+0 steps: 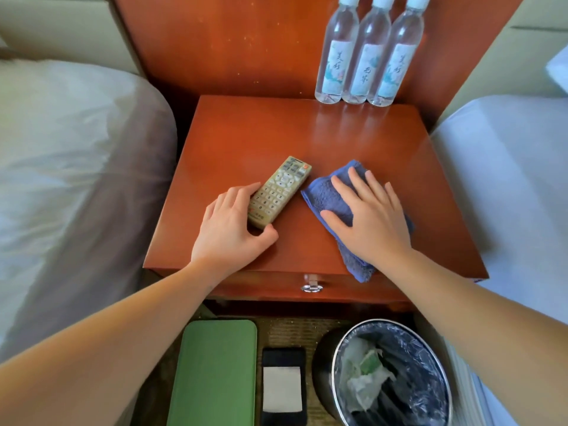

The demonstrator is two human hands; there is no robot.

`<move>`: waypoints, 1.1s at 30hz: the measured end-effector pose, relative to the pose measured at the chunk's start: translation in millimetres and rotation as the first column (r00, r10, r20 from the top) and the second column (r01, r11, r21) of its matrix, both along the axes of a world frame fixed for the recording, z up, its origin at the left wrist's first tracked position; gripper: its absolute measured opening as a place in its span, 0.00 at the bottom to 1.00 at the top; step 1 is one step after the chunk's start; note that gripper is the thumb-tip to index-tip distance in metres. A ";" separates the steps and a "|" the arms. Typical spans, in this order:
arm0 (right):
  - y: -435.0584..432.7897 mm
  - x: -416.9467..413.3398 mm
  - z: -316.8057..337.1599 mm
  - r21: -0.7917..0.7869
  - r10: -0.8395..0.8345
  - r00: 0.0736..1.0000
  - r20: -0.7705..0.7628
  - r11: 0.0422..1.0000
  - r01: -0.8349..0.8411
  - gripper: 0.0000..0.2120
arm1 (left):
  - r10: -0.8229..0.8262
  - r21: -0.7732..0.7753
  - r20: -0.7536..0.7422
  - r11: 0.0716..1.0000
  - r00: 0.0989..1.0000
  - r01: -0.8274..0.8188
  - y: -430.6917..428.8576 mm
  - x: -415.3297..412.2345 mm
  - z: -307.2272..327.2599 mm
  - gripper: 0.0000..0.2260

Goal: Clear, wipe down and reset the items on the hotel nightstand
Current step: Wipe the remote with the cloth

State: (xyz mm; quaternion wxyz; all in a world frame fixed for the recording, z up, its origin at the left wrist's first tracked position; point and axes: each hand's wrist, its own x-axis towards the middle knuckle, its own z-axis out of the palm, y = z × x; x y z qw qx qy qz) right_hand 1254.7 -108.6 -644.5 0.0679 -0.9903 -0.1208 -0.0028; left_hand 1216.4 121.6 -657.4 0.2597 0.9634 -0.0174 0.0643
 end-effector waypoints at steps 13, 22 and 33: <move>12.3 1.3 -27.4 0.082 -0.090 0.982 0.168 0.994 0.077 0.24 | -0.017 -0.036 0.037 0.999 0.999 0.018 2.6 6.0 -8.0 0.27; 14.2 3.5 -27.8 0.175 -0.129 0.972 0.195 0.980 0.095 0.23 | -0.069 0.047 0.042 0.997 0.997 0.067 7.8 10.7 -4.7 0.29; 12.6 -0.7 -20.7 0.321 -0.211 0.948 0.236 0.938 0.129 0.18 | -0.268 -0.023 0.077 0.962 0.960 0.271 25.2 46.4 -7.8 0.30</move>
